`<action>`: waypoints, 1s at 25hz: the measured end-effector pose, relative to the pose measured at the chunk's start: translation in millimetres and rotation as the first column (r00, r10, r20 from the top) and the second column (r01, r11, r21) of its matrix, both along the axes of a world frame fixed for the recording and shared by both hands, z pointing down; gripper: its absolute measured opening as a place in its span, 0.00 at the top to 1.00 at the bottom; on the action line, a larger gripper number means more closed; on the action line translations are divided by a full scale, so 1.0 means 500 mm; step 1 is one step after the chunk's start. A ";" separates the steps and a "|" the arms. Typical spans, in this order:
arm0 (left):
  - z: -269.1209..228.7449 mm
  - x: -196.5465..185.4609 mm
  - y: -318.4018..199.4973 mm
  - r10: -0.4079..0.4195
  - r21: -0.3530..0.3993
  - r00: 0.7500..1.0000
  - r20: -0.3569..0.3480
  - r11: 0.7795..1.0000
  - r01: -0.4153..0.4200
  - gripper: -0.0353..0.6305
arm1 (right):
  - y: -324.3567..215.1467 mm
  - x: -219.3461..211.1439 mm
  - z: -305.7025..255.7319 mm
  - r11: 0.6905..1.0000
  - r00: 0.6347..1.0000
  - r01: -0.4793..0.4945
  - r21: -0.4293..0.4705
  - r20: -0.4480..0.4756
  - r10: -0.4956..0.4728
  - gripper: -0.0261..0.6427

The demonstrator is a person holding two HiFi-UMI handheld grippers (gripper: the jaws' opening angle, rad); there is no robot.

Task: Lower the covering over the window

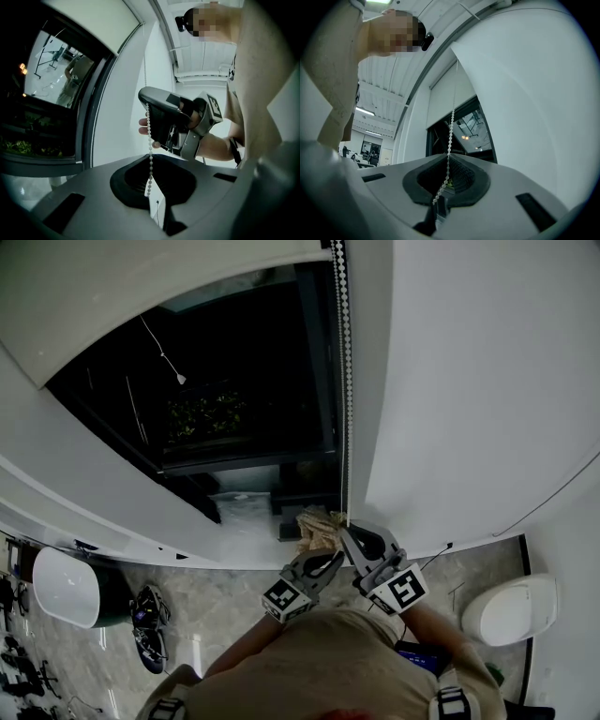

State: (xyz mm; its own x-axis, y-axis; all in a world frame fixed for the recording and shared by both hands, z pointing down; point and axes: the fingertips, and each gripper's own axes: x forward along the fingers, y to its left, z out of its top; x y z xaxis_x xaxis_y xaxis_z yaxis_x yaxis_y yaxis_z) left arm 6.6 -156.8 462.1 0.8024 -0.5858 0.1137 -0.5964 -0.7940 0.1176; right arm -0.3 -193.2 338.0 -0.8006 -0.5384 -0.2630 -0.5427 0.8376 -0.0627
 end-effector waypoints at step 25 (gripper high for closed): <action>-0.364 -0.092 -0.078 0.094 0.291 0.985 -0.143 0.955 -0.049 0.92 | 0.039 -0.111 0.081 0.995 0.995 -0.087 -0.055 -0.049 0.084 0.94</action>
State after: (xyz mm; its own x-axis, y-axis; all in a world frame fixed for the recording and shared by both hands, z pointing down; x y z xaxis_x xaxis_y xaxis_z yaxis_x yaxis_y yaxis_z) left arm -39.2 -195.6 280.3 0.8379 -0.5163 -0.1772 -0.5296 -0.8476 -0.0348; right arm -55.6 -173.8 378.2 -0.7614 -0.6186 -0.1938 -0.6158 0.7836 -0.0820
